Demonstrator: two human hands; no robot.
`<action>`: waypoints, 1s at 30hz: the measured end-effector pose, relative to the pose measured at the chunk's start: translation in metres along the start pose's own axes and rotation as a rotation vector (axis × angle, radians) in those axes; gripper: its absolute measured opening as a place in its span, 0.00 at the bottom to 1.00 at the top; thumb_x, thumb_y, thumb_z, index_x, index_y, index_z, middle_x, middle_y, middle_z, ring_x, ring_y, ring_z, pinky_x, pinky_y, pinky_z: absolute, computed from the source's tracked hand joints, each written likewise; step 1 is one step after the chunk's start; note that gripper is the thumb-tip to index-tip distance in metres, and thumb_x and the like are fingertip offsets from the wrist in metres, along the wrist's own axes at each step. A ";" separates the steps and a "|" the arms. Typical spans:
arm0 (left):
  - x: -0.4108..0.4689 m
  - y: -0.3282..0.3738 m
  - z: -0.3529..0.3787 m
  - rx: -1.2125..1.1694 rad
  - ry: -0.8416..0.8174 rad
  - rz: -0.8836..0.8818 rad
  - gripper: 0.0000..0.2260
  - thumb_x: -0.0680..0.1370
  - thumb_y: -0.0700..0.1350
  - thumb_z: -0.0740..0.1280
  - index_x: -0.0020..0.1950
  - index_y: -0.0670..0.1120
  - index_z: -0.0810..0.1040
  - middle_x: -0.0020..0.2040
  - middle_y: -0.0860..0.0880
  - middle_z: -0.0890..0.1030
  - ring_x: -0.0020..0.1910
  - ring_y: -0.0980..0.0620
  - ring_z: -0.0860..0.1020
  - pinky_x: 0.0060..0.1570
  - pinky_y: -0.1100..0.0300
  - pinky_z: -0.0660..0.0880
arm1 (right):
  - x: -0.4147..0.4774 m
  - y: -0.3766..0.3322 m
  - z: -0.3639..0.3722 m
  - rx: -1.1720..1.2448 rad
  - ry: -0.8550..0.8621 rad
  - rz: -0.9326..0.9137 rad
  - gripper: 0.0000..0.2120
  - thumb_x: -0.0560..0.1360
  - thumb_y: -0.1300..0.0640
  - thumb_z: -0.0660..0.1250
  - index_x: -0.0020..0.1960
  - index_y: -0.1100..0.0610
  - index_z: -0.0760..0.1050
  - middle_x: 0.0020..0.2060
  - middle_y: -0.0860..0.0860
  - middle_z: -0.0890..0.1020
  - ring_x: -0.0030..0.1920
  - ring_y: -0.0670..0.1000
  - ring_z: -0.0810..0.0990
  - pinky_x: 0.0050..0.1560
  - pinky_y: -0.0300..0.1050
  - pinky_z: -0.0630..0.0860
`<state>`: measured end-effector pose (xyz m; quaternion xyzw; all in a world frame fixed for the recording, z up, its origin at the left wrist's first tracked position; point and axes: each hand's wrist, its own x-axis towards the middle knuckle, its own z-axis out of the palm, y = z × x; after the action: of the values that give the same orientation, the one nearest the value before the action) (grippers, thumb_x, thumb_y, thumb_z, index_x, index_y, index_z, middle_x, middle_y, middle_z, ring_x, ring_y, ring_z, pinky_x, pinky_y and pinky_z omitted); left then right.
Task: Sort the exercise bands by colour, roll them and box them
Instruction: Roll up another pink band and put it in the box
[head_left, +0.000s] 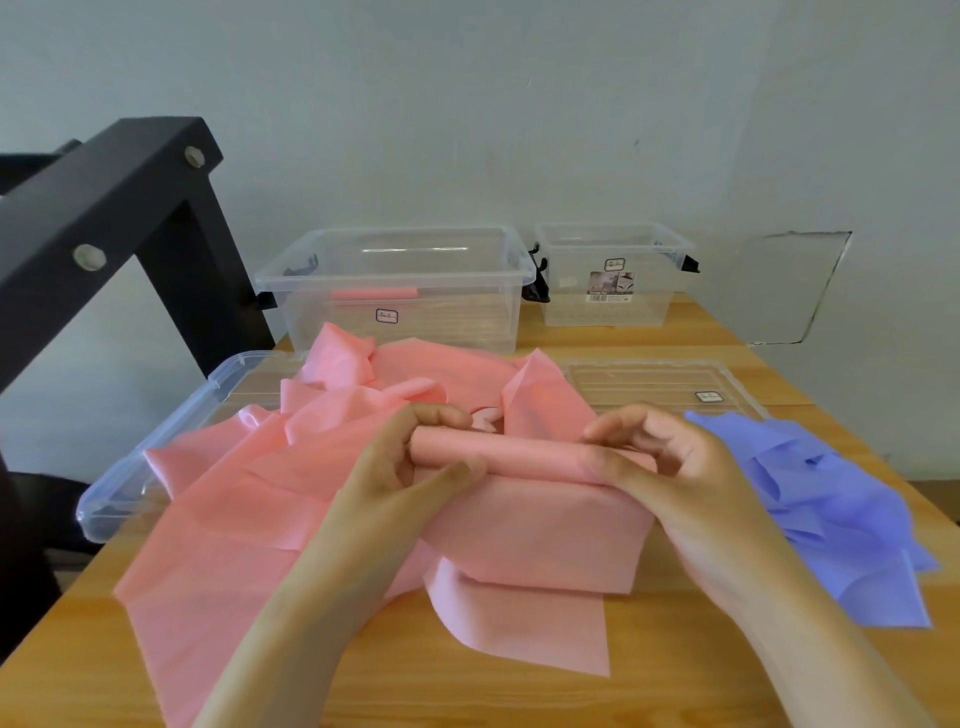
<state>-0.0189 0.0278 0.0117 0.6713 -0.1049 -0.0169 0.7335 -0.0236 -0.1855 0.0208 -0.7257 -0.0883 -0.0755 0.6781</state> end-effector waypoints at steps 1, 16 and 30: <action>-0.001 -0.001 -0.001 0.028 -0.007 -0.030 0.14 0.70 0.51 0.76 0.53 0.52 0.79 0.51 0.53 0.83 0.51 0.54 0.79 0.50 0.58 0.72 | 0.000 -0.001 0.000 0.003 0.019 -0.015 0.08 0.68 0.60 0.76 0.40 0.47 0.81 0.42 0.44 0.85 0.44 0.40 0.81 0.43 0.31 0.73; 0.000 -0.004 -0.003 0.059 0.014 -0.099 0.21 0.69 0.64 0.67 0.56 0.52 0.78 0.58 0.50 0.82 0.56 0.43 0.79 0.62 0.40 0.73 | 0.000 -0.001 0.001 0.065 0.028 -0.042 0.13 0.62 0.54 0.79 0.44 0.44 0.81 0.39 0.42 0.83 0.40 0.41 0.79 0.38 0.30 0.73; 0.001 0.002 0.001 -0.042 0.014 -0.001 0.12 0.73 0.49 0.71 0.53 0.46 0.77 0.49 0.53 0.83 0.45 0.56 0.79 0.39 0.67 0.75 | 0.004 0.005 -0.002 0.203 0.084 -0.068 0.10 0.60 0.54 0.73 0.41 0.45 0.82 0.37 0.43 0.82 0.39 0.42 0.79 0.37 0.35 0.77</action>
<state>-0.0184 0.0269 0.0134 0.6561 -0.0990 -0.0148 0.7480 -0.0191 -0.1879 0.0174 -0.6459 -0.0918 -0.1194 0.7484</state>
